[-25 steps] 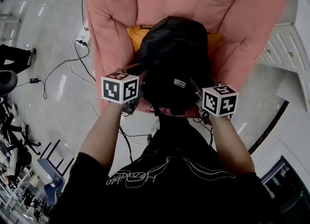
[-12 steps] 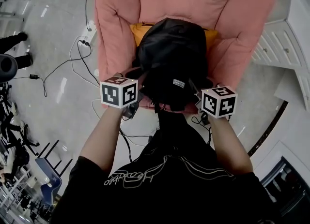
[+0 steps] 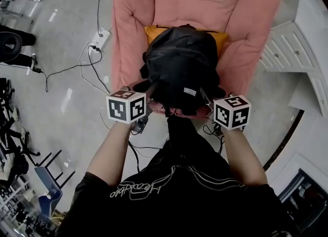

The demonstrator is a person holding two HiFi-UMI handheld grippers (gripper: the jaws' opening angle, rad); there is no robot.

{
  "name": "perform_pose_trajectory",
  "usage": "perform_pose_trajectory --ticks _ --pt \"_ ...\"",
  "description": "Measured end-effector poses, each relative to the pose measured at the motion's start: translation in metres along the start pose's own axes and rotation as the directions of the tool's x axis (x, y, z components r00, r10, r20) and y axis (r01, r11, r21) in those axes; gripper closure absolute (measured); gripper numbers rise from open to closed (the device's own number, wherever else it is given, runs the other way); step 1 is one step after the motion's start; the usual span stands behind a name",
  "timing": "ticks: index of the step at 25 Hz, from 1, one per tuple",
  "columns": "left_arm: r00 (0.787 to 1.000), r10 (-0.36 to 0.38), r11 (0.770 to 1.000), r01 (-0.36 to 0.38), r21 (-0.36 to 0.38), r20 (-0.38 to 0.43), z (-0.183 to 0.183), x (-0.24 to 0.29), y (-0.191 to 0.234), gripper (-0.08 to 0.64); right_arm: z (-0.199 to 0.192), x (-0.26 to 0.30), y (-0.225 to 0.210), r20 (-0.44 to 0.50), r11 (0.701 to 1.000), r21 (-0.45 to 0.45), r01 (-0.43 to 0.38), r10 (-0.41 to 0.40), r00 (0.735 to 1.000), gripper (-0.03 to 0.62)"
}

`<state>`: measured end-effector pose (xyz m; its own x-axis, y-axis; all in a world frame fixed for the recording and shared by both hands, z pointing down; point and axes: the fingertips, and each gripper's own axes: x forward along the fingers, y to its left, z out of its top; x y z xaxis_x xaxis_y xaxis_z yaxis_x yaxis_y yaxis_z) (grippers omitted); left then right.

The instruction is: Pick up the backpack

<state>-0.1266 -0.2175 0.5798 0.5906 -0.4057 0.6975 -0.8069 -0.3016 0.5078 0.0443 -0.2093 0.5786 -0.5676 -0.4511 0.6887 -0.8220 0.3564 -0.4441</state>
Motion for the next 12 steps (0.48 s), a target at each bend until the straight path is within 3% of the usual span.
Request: perform_pose_trajectory --ticks 12 --pt "0.995 0.017 0.998 -0.022 0.058 0.094 -0.006 -0.084 -0.050 0.500 0.009 -0.073 0.060 0.098 0.996 -0.086 -0.030 0.039 0.994 0.541"
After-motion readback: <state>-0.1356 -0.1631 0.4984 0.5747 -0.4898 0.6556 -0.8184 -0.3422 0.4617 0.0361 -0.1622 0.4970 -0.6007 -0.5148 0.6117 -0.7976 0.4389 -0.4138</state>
